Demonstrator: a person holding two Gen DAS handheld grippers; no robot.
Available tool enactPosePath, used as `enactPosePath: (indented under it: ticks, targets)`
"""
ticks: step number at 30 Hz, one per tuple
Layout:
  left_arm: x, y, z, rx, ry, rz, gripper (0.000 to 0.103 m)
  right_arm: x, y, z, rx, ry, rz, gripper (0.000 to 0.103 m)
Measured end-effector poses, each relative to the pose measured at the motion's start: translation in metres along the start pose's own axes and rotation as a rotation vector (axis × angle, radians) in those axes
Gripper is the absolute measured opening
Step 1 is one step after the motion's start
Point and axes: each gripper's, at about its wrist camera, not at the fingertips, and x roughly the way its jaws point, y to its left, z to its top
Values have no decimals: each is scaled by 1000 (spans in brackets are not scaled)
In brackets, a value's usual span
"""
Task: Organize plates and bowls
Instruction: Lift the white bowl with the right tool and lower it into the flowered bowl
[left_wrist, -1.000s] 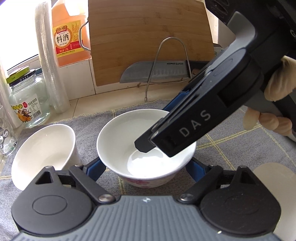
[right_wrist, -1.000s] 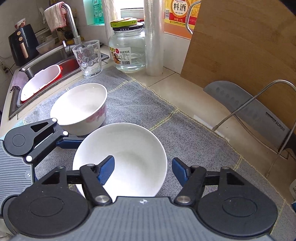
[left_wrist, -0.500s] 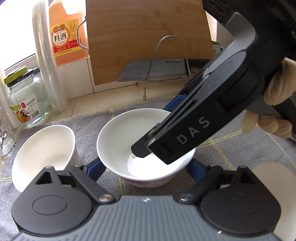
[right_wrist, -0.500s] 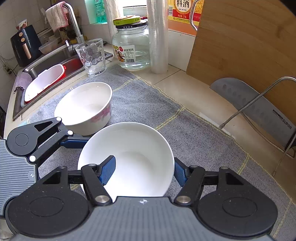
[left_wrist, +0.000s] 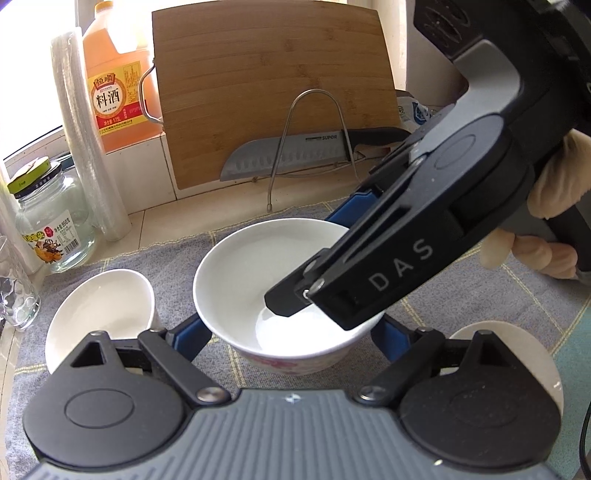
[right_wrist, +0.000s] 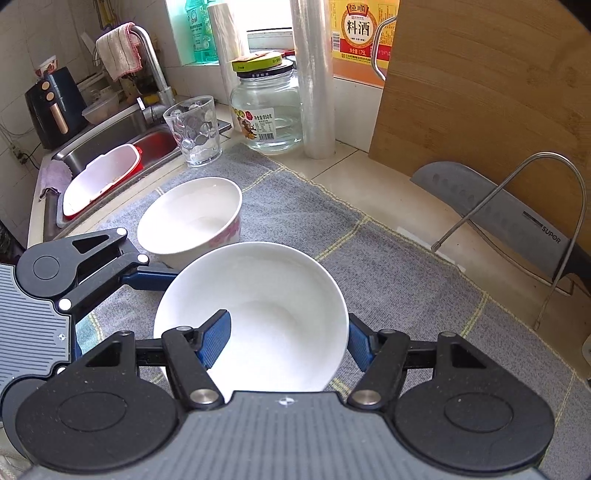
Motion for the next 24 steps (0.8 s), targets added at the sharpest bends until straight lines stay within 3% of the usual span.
enactPosePath:
  ticks: [12,24]
  targets:
    - [-43,-23,0,34,-42,-57,92,-55,23,-19,-4,-46,-30,72]
    - [-77,-53,-16,79,-45,-155,92,-94,46,-62,43,-54,-79,72]
